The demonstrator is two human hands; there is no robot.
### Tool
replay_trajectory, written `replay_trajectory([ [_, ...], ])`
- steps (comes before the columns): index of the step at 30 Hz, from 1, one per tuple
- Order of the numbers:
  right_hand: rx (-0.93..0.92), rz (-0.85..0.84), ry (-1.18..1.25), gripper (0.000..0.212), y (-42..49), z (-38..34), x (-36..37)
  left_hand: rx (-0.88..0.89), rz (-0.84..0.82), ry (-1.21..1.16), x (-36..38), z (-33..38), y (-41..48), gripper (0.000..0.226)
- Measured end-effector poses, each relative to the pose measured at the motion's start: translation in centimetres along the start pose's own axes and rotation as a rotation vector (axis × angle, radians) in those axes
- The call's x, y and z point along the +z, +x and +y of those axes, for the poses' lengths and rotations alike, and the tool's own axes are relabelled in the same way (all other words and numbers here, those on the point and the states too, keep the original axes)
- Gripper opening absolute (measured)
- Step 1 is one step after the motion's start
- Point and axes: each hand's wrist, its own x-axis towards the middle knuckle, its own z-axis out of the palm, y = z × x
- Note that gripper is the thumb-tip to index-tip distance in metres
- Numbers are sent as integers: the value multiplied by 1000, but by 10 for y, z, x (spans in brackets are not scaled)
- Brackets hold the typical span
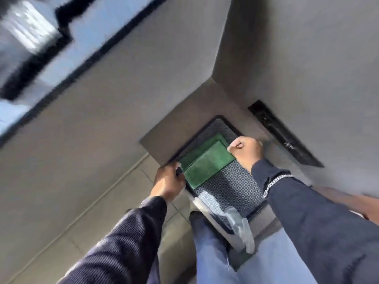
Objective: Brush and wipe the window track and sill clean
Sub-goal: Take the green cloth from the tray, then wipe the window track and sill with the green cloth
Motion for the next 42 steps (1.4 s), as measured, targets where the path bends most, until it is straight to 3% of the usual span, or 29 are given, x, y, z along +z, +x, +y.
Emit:
replay_trajectory([
  [3, -1, 2, -77, 13, 28, 32, 33, 55, -57, 99, 42, -8, 34, 42],
  [6, -84, 29, -177, 25, 40, 45, 55, 59, 16, 278, 70, -9, 53, 48],
  [10, -219, 103, -274, 14, 36, 50, 66, 72, 133, 544, 86, -8, 59, 57],
  [13, -306, 95, -205, 11, 30, 44, 59, -51, 95, 310, 78, -3, 59, 44],
  [15, -330, 61, -112, 14, 14, 30, 41, -158, -29, 54, 50, 4, 44, 26],
  [18, -225, 73, -17, 19, 6, 39, 25, -116, -153, -294, 32, 6, 22, 6],
  [23, -248, 74, 186, 27, -45, -15, -29, -58, -160, -730, -49, 40, -50, 17],
  [28, -408, -21, 589, 30, -121, -110, -75, 61, 180, -937, -137, 47, -131, 17],
  [32, -612, -87, 697, 38, -184, -198, -75, 115, 531, -1020, -200, 29, -190, 14],
  [35, -707, -108, 628, 40, -220, -256, -59, 151, 661, -1185, -239, 7, -226, 22],
  [39, -880, -145, 396, 34, -263, -337, -32, 52, 895, -1255, -290, -42, -248, 38],
  [42, -1072, -105, 250, 26, -288, -390, -10, 31, 1049, -1176, -332, -68, -252, 21],
])
